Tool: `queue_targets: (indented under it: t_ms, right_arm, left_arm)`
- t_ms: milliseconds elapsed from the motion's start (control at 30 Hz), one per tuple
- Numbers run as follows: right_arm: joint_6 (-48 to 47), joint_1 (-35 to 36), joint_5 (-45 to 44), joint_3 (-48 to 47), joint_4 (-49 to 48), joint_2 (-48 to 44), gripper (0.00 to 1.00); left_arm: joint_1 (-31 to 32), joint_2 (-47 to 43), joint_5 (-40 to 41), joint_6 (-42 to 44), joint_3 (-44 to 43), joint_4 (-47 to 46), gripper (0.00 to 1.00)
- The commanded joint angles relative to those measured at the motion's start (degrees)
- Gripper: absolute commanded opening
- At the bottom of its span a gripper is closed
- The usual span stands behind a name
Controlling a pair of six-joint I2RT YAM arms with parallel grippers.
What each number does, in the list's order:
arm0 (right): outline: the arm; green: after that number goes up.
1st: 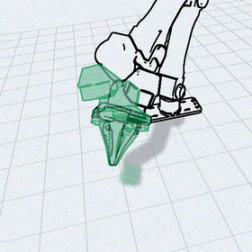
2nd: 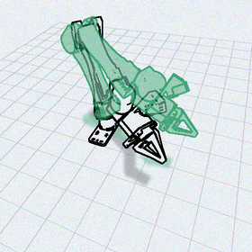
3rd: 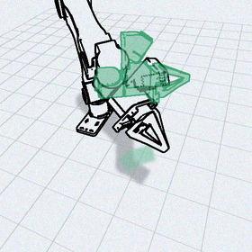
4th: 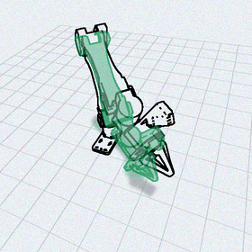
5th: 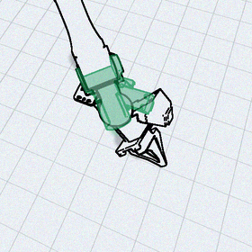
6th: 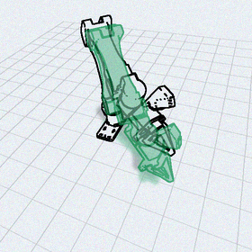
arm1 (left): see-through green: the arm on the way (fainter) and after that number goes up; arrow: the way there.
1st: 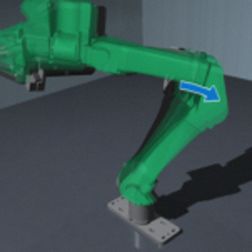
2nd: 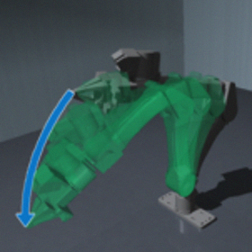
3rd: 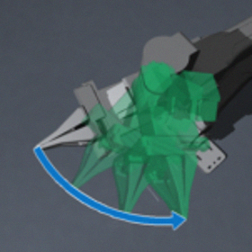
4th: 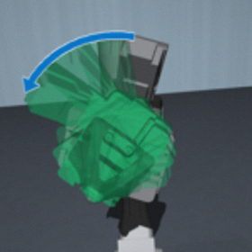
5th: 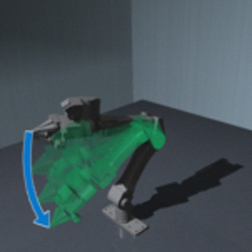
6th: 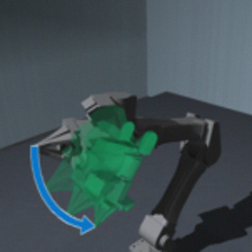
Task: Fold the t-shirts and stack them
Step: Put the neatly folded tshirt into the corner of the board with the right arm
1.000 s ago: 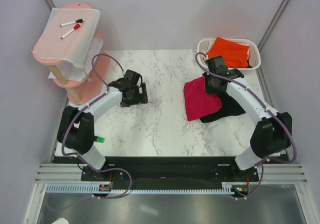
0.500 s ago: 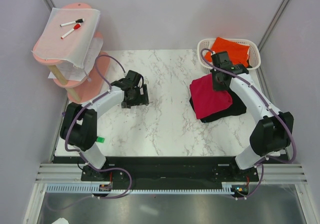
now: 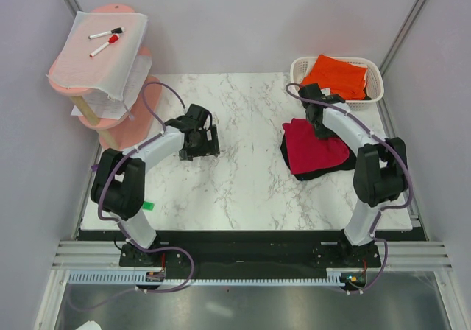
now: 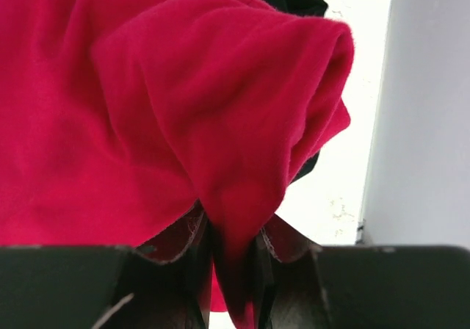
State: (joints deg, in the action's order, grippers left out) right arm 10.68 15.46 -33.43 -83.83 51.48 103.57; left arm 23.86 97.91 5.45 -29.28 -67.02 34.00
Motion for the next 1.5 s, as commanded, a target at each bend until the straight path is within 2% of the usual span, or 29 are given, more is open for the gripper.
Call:
queue_targets:
  t_ms: [0,133,167,233,267,367,467,533,700,800,833,933,1267,1467]
  right_arm:
    - [0.13,-0.43,-10.94,-1.51,-0.85,3.30,0.28]
    - [1.80,-0.35,-21.38,-1.60,-0.95,5.68,0.29]
    - [2.67,-0.26,-24.20,-1.60,-0.86,6.20,0.35]
    - [5.13,-0.26,-28.51,-1.51,-0.95,6.21,0.53]
    - [5.93,0.00,-32.10,-1.60,-0.95,5.86,0.72]
    - [8.56,1.67,-36.95,-1.42,-1.21,3.67,0.98]
    - [7.79,4.39,-38.38,0.32,-3.84,-0.90,0.98]
    - [5.59,6.15,-34.53,2.26,-8.84,-5.54,0.98]
    - [3.91,6.42,-5.23,10.61,-18.50,-13.82,0.98]
    - [4.96,5.90,5.97,16.67,-23.87,-17.08,0.98]
    - [5.23,5.63,12.36,19.47,-25.37,-17.78,0.98]
    - [6.90,5.28,21.44,23.43,-29.24,-17.27,0.98]
    - [8.92,5.45,37.28,23.89,-36.10,-11.38,0.98]
    - [9.19,7.47,42.22,21.70,-37.86,-5.40,0.98]
  left_arm:
    - [0.14,0.27,-0.53,1.68,-1.79,-0.60,1.00]
    - [0.14,0.18,-0.80,1.68,-1.62,-0.60,1.00]
    - [0.22,0.09,-0.80,1.77,-1.53,-0.60,1.00]
    - [0.23,0.00,-1.06,1.68,-1.36,-0.69,1.00]
    - [0.31,0.00,-1.23,1.68,-1.35,-0.69,1.00]
    - [1.28,0.09,-1.67,2.29,-1.44,-1.13,1.00]
    - [2.86,0.00,-1.76,2.65,-1.62,-1.83,1.00]
    - [4.26,0.00,-2.11,2.82,-1.79,-2.44,1.00]
    - [7.51,0.18,-4.31,2.91,-2.58,-4.82,1.00]
    - [9.36,0.70,-4.40,2.82,-3.64,-5.26,1.00]
    - [9.71,1.23,-4.31,2.82,-4.16,-5.08,1.00]
    - [10.51,1.85,-4.05,2.82,-4.69,-5.17,1.00]
    - [10.68,1.76,-2.56,3.00,-3.73,-4.99,1.00]
    - [10.68,2.64,-2.29,2.91,-3.73,-4.82,1.00]
